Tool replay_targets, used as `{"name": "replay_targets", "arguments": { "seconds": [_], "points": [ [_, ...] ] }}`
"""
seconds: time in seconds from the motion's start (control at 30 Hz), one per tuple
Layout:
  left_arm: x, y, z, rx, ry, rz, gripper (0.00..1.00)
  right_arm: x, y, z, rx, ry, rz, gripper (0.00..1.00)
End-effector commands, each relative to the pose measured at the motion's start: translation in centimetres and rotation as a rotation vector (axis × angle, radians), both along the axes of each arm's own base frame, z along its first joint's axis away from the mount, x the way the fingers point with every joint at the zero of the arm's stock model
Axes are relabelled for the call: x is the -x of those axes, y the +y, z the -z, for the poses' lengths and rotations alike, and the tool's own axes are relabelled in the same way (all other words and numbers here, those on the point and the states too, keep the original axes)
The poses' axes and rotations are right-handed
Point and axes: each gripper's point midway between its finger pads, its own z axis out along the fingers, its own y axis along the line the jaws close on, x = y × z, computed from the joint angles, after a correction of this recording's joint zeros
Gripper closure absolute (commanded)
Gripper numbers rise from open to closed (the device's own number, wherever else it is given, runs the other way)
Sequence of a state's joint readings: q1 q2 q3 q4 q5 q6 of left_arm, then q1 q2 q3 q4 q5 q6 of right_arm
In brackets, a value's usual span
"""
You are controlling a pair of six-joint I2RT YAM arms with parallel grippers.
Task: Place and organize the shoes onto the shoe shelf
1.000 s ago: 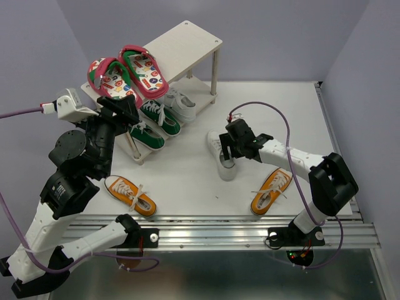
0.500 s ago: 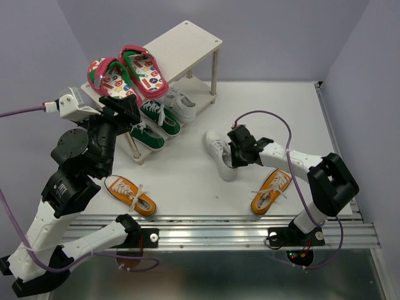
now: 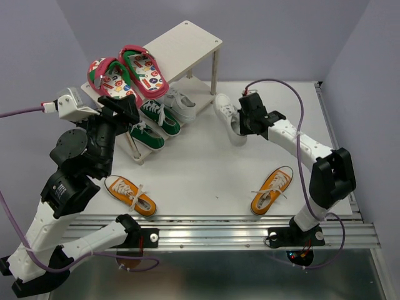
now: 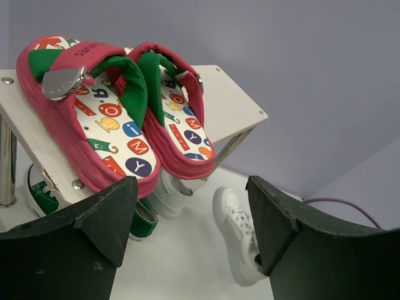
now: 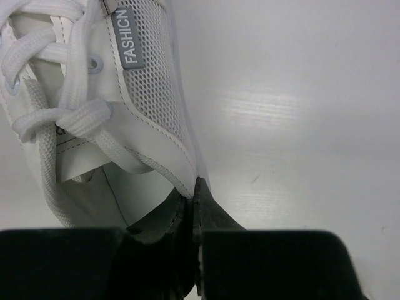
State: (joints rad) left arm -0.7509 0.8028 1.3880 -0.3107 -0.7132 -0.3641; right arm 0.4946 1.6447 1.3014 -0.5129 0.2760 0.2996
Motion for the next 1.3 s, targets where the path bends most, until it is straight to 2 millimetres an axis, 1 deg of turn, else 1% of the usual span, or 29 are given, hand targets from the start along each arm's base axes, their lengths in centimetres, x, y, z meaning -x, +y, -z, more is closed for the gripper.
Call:
{"name": "replay_targets", "arguments": {
  "seconds": [0.0,0.1,0.13,0.17,0.2,0.3,0.33,0.37,0.43,0.47,0.53,0.6,0.77,0.97,1.03,1.1,1.27],
  "points": [
    [0.8,1.3,-2.1,0.035,-0.050,-0.031,0.18,-4.7,2.3,-5.0,-0.019,-0.161,-0.055,0.99],
    [0.8,1.6,-2.3,0.035,-0.053,-0.039,0.18,-6.3,3.4,-5.7,-0.019,-0.181,-0.088,0.99],
    [1.0,1.7,-2.4,0.036,-0.056,-0.039,0.19,-7.4,3.9,-6.3,-0.018,-0.200,-0.098,0.99],
    [1.0,1.7,-2.5,0.037,-0.058,-0.039,0.18,-7.9,4.2,-6.6,-0.017,-0.207,-0.106,0.99],
    [1.1,1.6,-2.6,0.045,-0.063,-0.030,0.18,-8.8,4.6,-7.2,-0.014,-0.224,-0.108,0.99],
    [0.9,1.0,-2.4,0.037,-0.063,-0.006,0.18,-10.1,5.4,-7.7,-0.014,-0.242,-0.121,0.99],
    [0.8,0.9,-2.3,0.028,-0.055,-0.009,0.18,-11.0,5.9,-8.0,-0.018,-0.256,-0.127,0.99],
    [0.8,1.0,-2.2,0.027,-0.052,-0.012,0.18,-11.4,6.2,-8.2,-0.024,-0.262,-0.132,0.99],
    [0.7,1.0,-2.1,0.019,-0.046,-0.015,0.19,-12.2,6.9,-8.2,-0.033,-0.266,-0.144,0.99],
    [0.7,0.9,-2.0,0.020,-0.047,-0.012,0.19,-13.0,7.3,-8.2,-0.035,-0.273,-0.141,0.99],
    [0.8,0.8,-2.1,0.029,-0.061,0.001,0.19,-13.6,7.9,-8.2,-0.051,-0.275,-0.147,0.99],
    [0.7,0.4,-1.8,0.030,-0.057,0.014,0.18,-14.5,8.8,-8.2,-0.067,-0.283,-0.163,0.99],
    [0.4,0.0,-1.2,0.022,-0.042,0.022,0.18,-16.2,10.0,-8.8,-0.086,-0.328,-0.181,0.99],
    [0.8,0.4,-1.3,0.030,-0.050,0.017,0.18,-18.5,11.5,-8.9,-0.099,-0.377,-0.212,0.99],
    [1.0,0.6,-1.6,0.036,-0.054,0.017,0.18,-19.0,12.1,-8.9,-0.113,-0.389,-0.222,0.99],
    [1.3,0.9,-1.9,0.043,-0.061,0.020,0.18,-19.9,12.6,-8.9,-0.129,-0.406,-0.214,0.99],
    [1.7,1.1,-1.8,0.056,-0.060,0.026,0.18,-21.3,13.4,-8.0,-0.142,-0.421,-0.211,0.99]
  ]
}}
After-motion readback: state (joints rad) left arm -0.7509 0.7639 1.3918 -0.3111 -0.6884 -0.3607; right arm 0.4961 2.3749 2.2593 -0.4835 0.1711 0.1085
